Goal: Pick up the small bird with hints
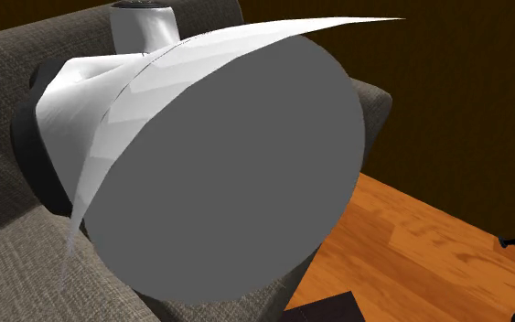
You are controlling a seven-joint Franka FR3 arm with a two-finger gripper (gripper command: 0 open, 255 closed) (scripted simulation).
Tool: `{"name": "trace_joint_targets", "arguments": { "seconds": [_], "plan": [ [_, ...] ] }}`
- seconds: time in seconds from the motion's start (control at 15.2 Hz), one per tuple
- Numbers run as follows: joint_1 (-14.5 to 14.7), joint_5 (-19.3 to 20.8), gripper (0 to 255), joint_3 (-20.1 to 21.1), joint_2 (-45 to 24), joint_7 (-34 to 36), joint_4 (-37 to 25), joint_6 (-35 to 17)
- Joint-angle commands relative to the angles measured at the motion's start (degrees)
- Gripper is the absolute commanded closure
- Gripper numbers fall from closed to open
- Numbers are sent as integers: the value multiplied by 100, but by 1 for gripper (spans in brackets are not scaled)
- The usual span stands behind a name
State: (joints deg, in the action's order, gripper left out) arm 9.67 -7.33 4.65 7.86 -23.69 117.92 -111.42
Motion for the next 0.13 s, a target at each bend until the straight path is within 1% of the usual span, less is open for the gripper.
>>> {"name": "trace_joint_targets", "arguments": {
  "seconds": [0.0, 0.07],
  "plan": [
    [-4, 4, 255, -5, 17, 3, -69, 88],
    [-4, 4, 255, -5, 17, 3, -70, 88]
  ]
}}
